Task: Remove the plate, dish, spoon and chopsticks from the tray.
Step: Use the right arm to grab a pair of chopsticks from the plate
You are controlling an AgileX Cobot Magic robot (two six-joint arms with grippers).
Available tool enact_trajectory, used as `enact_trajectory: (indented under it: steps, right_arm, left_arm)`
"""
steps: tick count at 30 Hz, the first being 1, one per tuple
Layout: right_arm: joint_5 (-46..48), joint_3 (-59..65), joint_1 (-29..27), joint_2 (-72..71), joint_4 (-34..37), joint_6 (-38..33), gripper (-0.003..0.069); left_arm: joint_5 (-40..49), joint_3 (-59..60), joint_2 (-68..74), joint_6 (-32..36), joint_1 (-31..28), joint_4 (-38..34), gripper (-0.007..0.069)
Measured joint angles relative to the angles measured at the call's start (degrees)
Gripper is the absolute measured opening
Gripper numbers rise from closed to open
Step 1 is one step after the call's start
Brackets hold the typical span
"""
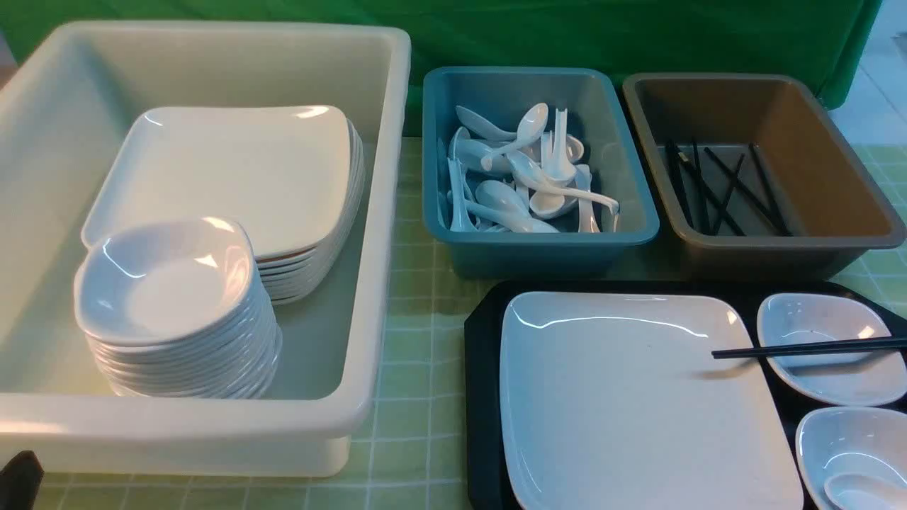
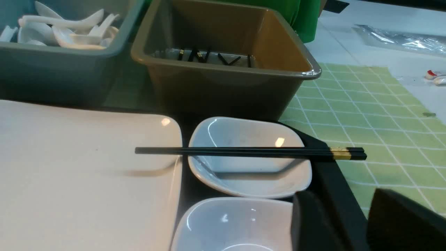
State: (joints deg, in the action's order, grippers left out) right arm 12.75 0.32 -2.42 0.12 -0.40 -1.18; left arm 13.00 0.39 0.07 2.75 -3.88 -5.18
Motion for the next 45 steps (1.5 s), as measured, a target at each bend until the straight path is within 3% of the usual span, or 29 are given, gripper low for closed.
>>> enact_trajectory:
  steps: [45]
  right_arm:
    - [-1.07, 0.0, 0.06, 0.0, -0.63, -2.7, 0.0242]
  left_arm:
    - [0.0, 0.0, 0.0, 0.0, 0.0, 0.0, 0.0225]
